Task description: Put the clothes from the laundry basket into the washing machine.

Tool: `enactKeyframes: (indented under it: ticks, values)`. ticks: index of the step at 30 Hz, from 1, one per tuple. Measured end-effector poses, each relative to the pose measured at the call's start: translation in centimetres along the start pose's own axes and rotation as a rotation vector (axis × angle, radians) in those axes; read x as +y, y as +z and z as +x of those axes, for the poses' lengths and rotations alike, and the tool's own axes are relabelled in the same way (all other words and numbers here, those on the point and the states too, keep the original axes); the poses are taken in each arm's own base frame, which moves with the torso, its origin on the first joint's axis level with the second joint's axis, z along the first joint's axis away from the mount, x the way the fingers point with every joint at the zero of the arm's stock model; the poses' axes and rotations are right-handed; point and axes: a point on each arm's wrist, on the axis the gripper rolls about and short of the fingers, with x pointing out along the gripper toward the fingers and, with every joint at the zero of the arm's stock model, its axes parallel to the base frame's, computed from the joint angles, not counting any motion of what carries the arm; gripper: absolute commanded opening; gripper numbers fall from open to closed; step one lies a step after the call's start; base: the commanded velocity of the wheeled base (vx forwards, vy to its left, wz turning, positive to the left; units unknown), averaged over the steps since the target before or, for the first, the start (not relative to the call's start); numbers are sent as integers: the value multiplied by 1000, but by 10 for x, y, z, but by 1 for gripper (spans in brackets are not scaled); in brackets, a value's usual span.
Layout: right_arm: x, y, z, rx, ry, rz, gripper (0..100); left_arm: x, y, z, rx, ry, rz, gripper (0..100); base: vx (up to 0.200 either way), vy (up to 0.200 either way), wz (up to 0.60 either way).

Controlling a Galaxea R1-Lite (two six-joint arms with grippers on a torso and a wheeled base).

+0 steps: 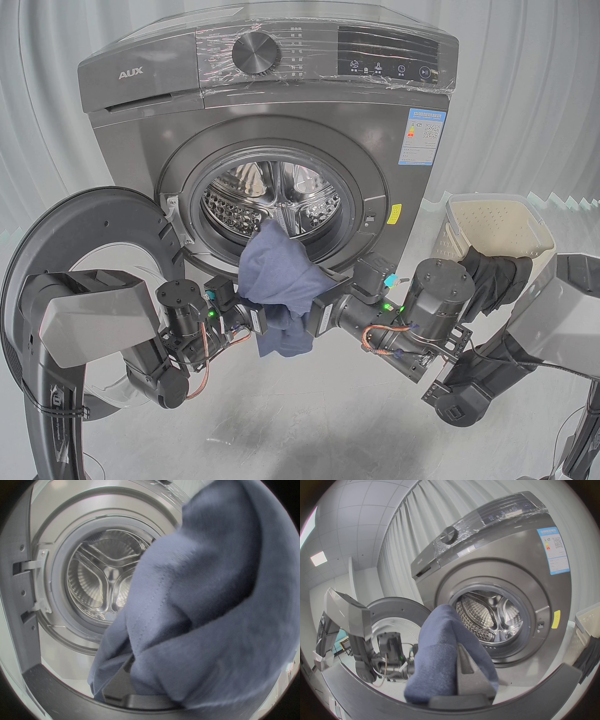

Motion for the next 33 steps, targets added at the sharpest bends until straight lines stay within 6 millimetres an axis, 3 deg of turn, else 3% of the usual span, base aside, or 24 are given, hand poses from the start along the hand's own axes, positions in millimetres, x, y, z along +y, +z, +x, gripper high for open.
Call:
enactKeyframes:
  ticks: [7,14,15,23,33]
  values:
    - [-15,-13,-19,84,-42,-3,0,14,11,-3,-32,52,-7,0,0,0,0]
    - [-27,-28,-29,150,-80,-7,0,11,32,-9,-77,66,-19,0,0,0,0]
    - [-28,-29,-29,154,-82,-8,100,10,34,-10,-81,66,-20,0,0,0,0]
    - [-30,-37,-34,191,-91,-10,100,4,48,-21,-104,59,-15,0,0,0,0]
    - [-34,-71,-80,416,-108,-25,100,-12,70,-51,-115,29,-3,0,0,0,0]
